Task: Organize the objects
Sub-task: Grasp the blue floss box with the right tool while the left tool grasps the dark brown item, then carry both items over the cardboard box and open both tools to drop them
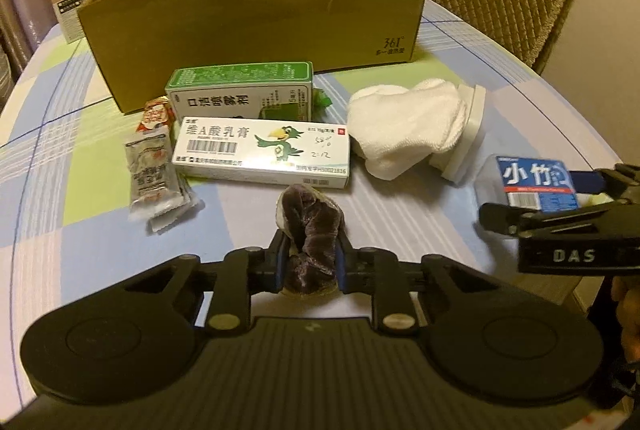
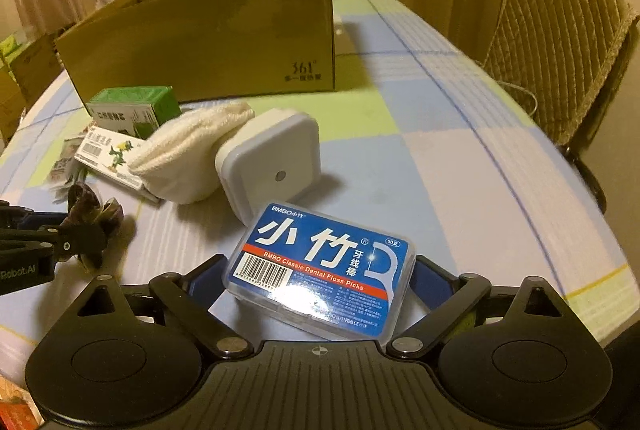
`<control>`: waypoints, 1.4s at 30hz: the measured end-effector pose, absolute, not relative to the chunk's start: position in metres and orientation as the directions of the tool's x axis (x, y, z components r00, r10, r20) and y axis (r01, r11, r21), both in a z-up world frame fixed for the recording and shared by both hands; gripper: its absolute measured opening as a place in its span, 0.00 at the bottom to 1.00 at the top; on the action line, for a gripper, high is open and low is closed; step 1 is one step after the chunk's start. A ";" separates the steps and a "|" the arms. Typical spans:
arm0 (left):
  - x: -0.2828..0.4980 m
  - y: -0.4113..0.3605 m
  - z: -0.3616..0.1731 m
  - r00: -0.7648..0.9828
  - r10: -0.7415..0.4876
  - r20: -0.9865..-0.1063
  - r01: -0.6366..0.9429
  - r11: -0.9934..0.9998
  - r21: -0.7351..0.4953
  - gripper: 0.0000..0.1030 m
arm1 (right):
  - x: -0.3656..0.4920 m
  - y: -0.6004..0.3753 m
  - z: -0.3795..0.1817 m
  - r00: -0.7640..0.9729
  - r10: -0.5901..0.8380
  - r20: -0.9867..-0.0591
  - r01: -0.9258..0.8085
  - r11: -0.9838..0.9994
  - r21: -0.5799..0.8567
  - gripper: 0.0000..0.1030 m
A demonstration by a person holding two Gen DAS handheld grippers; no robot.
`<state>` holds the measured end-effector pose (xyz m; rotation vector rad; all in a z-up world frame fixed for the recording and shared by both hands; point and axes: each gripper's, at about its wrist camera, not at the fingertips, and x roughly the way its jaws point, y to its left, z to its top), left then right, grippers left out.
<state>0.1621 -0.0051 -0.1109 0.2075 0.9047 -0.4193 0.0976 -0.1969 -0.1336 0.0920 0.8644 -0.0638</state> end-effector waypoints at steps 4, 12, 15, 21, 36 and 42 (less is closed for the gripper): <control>0.157 -0.003 -0.098 0.554 -0.266 -0.789 0.433 0.901 0.001 0.18 | 0.090 -0.200 -0.116 0.679 -0.017 -0.734 0.080 0.996 0.050 0.90; 0.159 0.001 -0.051 0.588 -0.285 -0.757 0.422 0.906 -0.012 0.18 | 0.089 -0.204 -0.062 0.733 0.054 -0.678 0.021 0.995 0.102 0.91; 0.169 0.003 -0.026 0.603 -0.293 -0.742 0.418 0.908 -0.019 0.18 | 0.101 -0.203 -0.037 0.752 0.095 -0.652 -0.031 0.993 0.110 0.91; 0.214 0.001 0.026 0.656 -0.275 -0.703 0.405 0.914 0.021 0.18 | 0.163 -0.209 0.011 0.761 0.195 -0.618 -0.143 0.981 0.134 0.91; 0.377 -0.003 0.030 0.633 -0.244 -0.735 0.368 0.930 0.008 0.20 | 0.357 -0.211 -0.011 0.681 0.253 -0.688 -0.174 0.968 0.183 0.91; 0.403 -0.004 0.002 0.619 -0.235 -0.750 0.367 0.930 0.011 0.21 | 0.381 -0.211 -0.033 0.658 0.247 -0.711 -0.162 0.969 0.186 0.91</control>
